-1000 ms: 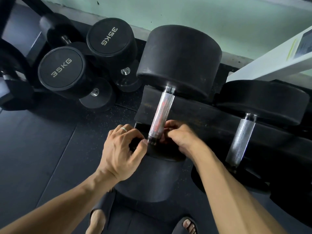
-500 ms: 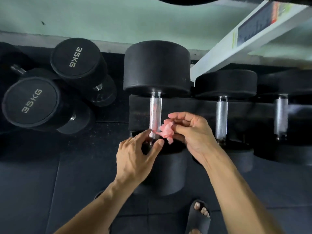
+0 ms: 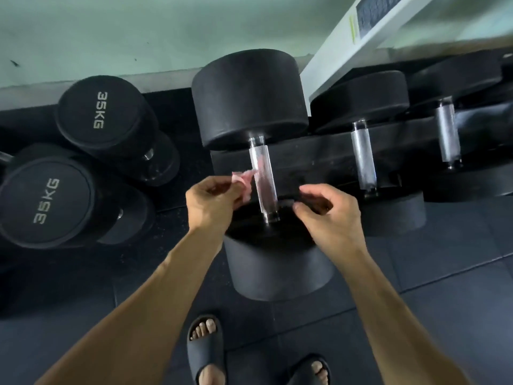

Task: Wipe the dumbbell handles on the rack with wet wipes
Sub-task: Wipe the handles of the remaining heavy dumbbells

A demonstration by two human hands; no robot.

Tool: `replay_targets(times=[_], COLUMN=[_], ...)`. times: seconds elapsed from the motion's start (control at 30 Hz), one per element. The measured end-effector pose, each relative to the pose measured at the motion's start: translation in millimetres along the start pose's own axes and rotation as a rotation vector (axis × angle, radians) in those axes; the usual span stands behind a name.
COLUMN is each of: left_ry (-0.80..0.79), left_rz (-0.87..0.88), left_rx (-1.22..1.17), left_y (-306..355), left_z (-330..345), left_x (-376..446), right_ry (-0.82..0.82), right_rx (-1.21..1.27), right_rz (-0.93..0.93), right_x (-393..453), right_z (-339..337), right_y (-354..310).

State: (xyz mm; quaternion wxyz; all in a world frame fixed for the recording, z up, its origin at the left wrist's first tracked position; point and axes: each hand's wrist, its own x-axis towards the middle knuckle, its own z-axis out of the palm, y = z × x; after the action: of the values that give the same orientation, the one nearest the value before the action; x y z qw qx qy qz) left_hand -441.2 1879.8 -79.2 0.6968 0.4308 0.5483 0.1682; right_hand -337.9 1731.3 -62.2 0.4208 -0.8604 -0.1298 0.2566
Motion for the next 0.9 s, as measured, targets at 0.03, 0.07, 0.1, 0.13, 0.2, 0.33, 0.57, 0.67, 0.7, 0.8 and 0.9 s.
replay_targets(times=[0.03, 0.07, 0.1, 0.13, 0.2, 0.33, 0.57, 0.67, 0.7, 0.8, 0.9], left_ry=[0.04, 0.068, 0.077, 0.075, 0.047, -0.177, -0.333, -0.36, -0.373, -0.437, -0.43], left_rz=[-0.01, -0.02, -0.034, -0.057, -0.127, -0.215, -0.264, -0.314, -0.313, -0.253, -0.262], left_rx=[-0.004, -0.021, -0.06, -0.112, -0.224, -0.271, -0.239, -0.376, -0.381, -0.224, -0.24], left_y=[-1.0, -1.8, -1.9, -0.8, 0.4, -5.7, -7.6, -10.9, -14.4, -24.1, -16.7], left_z=[2.9, 7.6, 14.1, 22.0, 36.1, 35.4, 23.7, 31.6, 31.4, 20.9, 22.2], left_x=[13.3, 26.6, 39.2, 50.7, 71.2, 88.2, 99.1, 103.1, 101.0, 96.6, 101.8], right_ry=[0.0, -0.005, 0.001, 0.022, 0.086, 0.128, 0.181, 0.159, 0.143, 0.131, 0.148], right_rx=[-0.027, -0.047, -0.058, -0.054, -0.056, -0.161, -0.204, -0.248, -0.264, -0.278, -0.283], right_rz=[0.009, 0.018, 0.024, 0.027, 0.022, -0.081, -0.105, -0.125, -0.129, -0.106, -0.108], right_x=[-2.0, -4.4, -6.8, -9.2, -13.6, -15.3, -16.0, -24.8, -28.3, -33.6, -32.6], right_z=[2.6, 6.5, 11.3, 16.0, 23.1, 30.9, 35.3, 36.0, 36.4, 37.3, 38.1], right_y=[6.0, 11.4, 16.9, 20.9, 24.6, 28.3, 34.8, 35.5, 36.5, 37.5, 36.1])
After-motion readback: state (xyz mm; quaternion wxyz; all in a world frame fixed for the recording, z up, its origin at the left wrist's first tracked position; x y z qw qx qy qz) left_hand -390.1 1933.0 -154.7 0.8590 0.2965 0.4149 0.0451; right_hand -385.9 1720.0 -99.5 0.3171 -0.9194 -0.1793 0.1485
